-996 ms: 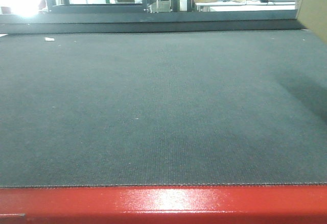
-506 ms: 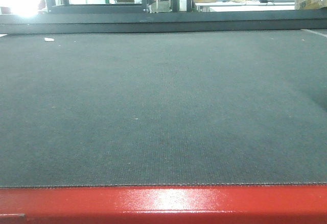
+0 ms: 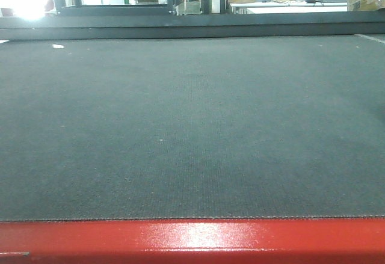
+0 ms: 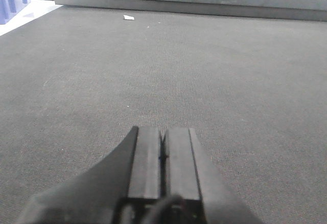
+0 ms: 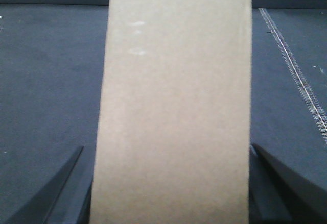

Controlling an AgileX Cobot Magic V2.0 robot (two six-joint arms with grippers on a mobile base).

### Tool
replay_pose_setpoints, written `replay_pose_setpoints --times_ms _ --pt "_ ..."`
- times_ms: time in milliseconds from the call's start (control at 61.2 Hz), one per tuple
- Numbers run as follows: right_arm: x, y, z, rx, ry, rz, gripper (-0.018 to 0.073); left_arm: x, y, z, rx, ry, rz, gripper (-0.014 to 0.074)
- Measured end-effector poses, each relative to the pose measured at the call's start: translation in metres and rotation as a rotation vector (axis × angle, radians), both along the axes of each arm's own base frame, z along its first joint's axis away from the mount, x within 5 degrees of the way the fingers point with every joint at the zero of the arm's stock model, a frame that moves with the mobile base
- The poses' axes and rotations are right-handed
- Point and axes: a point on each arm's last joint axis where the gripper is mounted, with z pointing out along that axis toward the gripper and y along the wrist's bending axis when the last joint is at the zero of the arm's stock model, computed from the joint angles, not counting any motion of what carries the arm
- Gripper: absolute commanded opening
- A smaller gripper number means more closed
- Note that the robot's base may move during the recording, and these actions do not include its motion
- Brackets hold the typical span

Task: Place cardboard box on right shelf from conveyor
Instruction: 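Hold the box raised in the right gripper, clear of the belt, then drive the base away from the conveyor carrying the box in the right gripper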

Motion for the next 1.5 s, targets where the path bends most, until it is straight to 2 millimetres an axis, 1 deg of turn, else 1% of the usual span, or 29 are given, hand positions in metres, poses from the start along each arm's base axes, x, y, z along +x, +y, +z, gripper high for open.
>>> replay_pose_setpoints --times_ms 1503 --pt "0.0000 0.0001 0.0000 -0.003 0.000 0.002 0.0236 0.0000 0.0000 0.0000 0.000 0.000 0.000 -0.0116"
